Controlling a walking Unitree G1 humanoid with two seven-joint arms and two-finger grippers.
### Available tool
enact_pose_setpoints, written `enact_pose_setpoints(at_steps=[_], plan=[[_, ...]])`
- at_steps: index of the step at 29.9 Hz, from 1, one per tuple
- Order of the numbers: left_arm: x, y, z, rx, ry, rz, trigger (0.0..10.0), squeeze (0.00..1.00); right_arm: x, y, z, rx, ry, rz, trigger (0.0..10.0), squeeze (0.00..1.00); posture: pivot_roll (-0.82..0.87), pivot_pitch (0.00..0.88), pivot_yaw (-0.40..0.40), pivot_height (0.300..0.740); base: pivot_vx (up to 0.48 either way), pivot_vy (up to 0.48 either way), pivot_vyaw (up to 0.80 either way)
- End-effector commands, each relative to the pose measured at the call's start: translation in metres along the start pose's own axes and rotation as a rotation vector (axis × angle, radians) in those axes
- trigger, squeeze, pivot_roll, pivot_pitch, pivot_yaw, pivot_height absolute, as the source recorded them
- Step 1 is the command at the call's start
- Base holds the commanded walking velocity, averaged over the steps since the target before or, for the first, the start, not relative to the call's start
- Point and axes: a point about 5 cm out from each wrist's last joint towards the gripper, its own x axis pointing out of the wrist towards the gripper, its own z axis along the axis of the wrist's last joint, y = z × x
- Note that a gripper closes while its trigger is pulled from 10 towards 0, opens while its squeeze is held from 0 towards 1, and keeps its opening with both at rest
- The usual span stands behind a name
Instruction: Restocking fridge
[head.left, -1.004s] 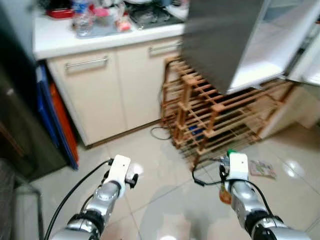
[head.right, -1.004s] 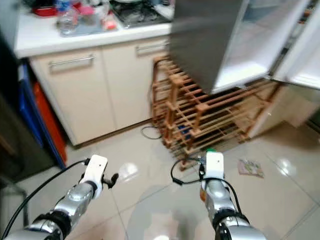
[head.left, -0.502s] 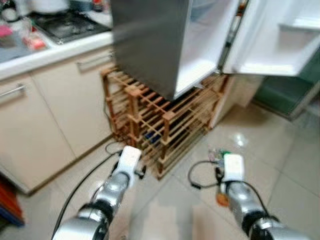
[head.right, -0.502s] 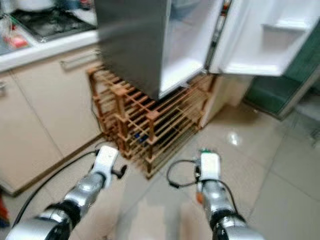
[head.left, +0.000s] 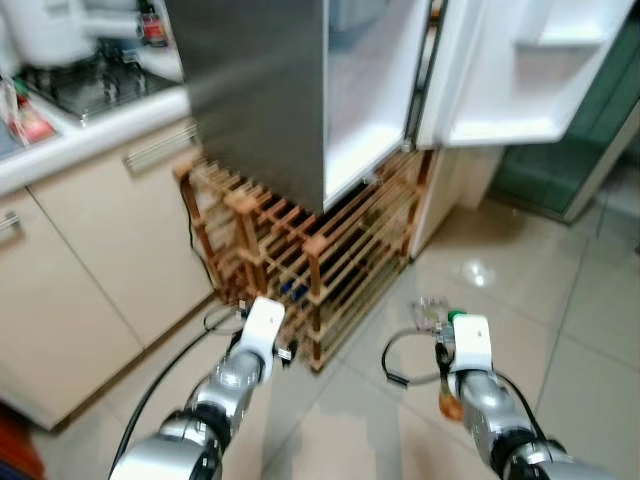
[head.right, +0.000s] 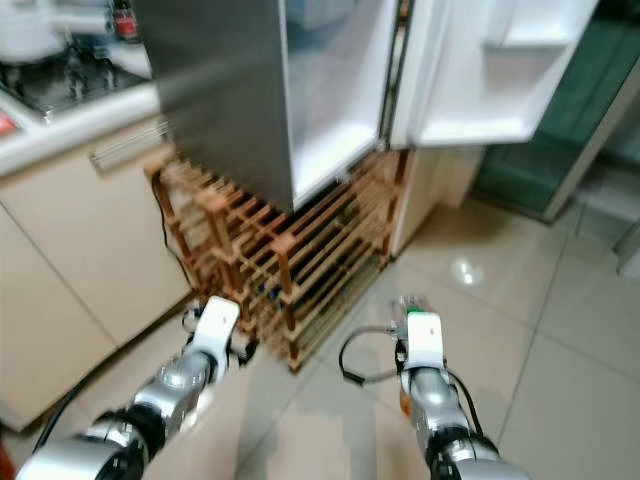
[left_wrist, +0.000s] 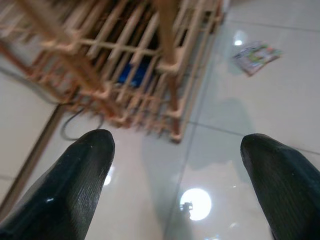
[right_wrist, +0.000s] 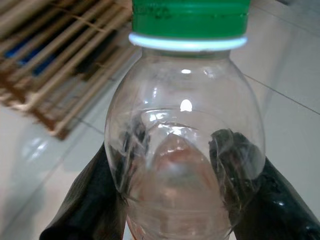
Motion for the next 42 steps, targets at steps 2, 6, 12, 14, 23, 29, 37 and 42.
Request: enact_pose_setpoints(at_steps=[2, 6, 12, 14, 23, 29, 37, 42], plan=[[0.002, 0.002, 0.008, -0.019, -0.009, 0.01, 10.0, 0.0, 0.001, -0.004, 0.007, 0.007, -0.032, -0.016, 0.0, 0.2, -0.15, 0.0, 0.036, 0.74, 0.48, 0.0, 0.0], [0.002, 0.0, 0.009, -0.022, -0.009, 0.006, 10.0, 0.0, 0.001, -0.004, 0.007, -0.013, -0.035, -0.023, 0.0, 0.24, -0.16, 0.0, 0.036, 0.74, 0.48, 0.0, 0.0], [0.002, -0.003, 0.007, -0.022, -0.003, -0.004, 10.0, 0.0, 0.001, -0.001, 0.008, -0.027, -0.039, -0.006, 0.0, 0.24, -0.16, 0.0, 0.039, 0.74, 0.48, 0.0, 0.0], [0.002, -0.003, 0.007, -0.021, -0.003, -0.007, 10.0, 0.0, 0.001, 0.0, 0.008, -0.029, -0.038, -0.004, 0.0, 0.24, -0.16, 0.0, 0.039, 0.74, 0.48, 0.0, 0.0], [0.002, 0.002, 0.006, -0.085, -0.002, 0.02, 10.0, 0.0, 0.001, 0.002, 0.005, -0.065, -0.029, 0.006, 0.0, 0.24, -0.15, 0.0, 0.039, 0.74, 0.199, 0.0, 0.15], [0.001, 0.007, 0.002, -0.106, 0.01, 0.039, 10.0, 0.0, 0.001, 0.002, 0.005, -0.071, -0.026, 0.008, 0.0, 0.24, -0.15, 0.0, 0.037, 0.74, 0.0, 0.0, 0.62], [0.0, 0.008, 0.001, -0.102, 0.017, 0.041, 10.0, 0.0, 0.0, 0.001, 0.002, -0.082, -0.012, 0.009, 0.0, 0.24, -0.15, 0.0, 0.037, 0.74, 0.0, 0.0, 0.51], [0.001, 0.007, 0.001, -0.095, 0.025, 0.042, 10.0, 0.0, 0.0, 0.002, -0.001, -0.085, 0.017, 0.017, 0.0, 0.2, -0.15, 0.0, 0.035, 0.74, 0.0, 0.0, 0.38]])
